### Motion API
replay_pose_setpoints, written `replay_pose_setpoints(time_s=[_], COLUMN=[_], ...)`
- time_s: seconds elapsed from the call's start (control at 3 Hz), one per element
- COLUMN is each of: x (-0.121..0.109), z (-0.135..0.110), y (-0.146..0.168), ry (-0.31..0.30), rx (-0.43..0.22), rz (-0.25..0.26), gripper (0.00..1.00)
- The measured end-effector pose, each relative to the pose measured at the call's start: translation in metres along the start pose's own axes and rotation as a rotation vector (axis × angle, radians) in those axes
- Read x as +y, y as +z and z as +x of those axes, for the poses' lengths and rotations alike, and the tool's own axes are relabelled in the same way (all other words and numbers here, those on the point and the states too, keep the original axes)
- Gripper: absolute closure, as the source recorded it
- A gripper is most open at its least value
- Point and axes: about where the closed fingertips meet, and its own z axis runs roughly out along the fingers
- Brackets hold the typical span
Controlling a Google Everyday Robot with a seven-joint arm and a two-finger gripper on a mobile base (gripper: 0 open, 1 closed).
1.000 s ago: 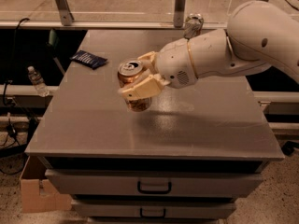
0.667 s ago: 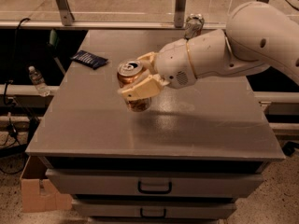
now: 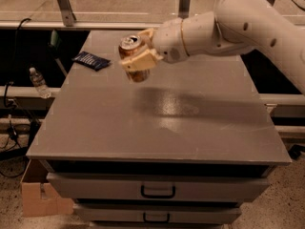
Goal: Move orange can near rxbar blueberry
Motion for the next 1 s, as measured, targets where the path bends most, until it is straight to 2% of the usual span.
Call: replay_pose_setpoints(time_s=[0.33, 0.67, 1.0], x=[-0.057, -0.1, -0.122], z=[-0.01, -0.016, -0.011], y=[0.016, 0.047, 0.078], ry=[-0.037, -0.039, -0.005], rx=[-0.027, -0.049, -0.061], rz=[0.051, 0.075, 0.074], gripper=[1.0, 1.0, 1.0])
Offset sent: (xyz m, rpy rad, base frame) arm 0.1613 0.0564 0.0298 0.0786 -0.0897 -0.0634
